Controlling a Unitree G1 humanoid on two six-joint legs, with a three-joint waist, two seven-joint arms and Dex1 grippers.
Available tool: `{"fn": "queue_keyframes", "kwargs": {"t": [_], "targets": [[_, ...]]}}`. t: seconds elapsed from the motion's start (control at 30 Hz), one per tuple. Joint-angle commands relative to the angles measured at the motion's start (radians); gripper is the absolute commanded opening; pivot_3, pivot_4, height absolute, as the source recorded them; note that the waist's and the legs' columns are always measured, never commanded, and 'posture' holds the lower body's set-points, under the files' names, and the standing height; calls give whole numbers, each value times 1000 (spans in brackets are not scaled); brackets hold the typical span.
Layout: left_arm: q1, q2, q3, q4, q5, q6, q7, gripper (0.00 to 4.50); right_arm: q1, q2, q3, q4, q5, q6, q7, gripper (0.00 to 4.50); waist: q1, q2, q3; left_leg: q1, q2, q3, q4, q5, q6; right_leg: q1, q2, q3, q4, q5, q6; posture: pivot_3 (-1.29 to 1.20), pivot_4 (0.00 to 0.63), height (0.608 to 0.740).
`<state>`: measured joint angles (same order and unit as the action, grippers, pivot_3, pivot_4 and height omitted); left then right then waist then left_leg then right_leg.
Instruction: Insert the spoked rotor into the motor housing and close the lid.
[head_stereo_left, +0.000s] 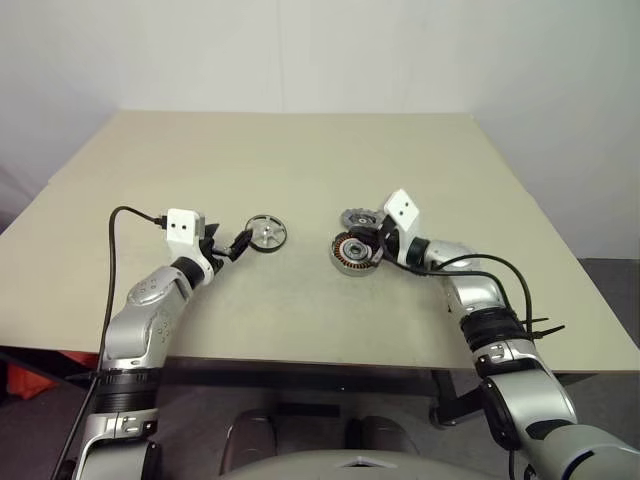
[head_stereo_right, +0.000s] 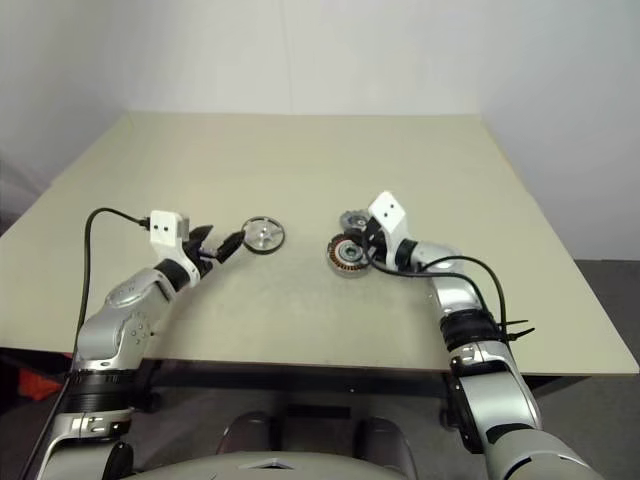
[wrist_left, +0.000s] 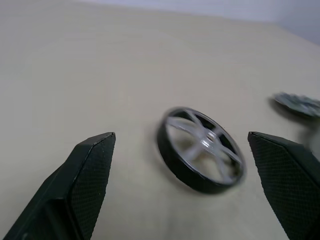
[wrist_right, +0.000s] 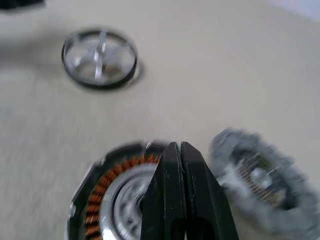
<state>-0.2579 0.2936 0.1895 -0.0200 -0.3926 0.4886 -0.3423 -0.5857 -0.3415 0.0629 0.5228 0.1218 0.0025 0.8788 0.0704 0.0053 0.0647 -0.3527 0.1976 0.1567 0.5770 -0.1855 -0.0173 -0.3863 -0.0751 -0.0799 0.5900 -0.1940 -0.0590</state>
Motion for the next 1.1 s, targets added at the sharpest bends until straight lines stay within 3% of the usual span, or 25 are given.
{"fn": "queue_keyframes", "kwargs": {"t": [0.03, 0.47, 0.63, 1.0, 1.1], "targets": [[-44, -2, 45, 6, -30, 91, 61, 4500, -44, -13, -38, -69, 42, 12, 1, 37, 0, 0, 0, 0, 0, 0, 0, 0, 0, 0, 0, 0, 0, 0, 0, 0, 0, 740], [-81, -49, 121, 64, -148, 257, 95, 4500, -50, -24, -51, -47, 47, -10, -6, 37, 2, 0, 0, -3, -1, 0, 0, 0, 0, -2, 0, 0, 0, 0, 0, 0, 0, 740], [-121, -120, 166, 102, -241, 329, 109, 4500, -50, -19, -52, -48, 50, -13, -8, 37, 6, 0, 0, -3, -1, 0, 1, 0, 0, -2, 0, 0, 0, 0, 0, 0, 0, 740], [-140, -177, 195, 146, -301, 363, 136, 4500, -44, -21, -53, -58, 50, -13, -18, 37, 9, 0, 0, -6, -1, 0, 1, 0, 1, -4, 0, -1, 0, 0, -1, 0, 0, 740], [-142, -183, 216, 152, -321, 353, 149, 3897, -43, -24, -55, -57, 49, -15, -20, 0, 9, 0, 0, -6, -1, 0, 1, 0, 1, -4, 0, -1, 0, 0, -1, 0, 0, 740]]}}
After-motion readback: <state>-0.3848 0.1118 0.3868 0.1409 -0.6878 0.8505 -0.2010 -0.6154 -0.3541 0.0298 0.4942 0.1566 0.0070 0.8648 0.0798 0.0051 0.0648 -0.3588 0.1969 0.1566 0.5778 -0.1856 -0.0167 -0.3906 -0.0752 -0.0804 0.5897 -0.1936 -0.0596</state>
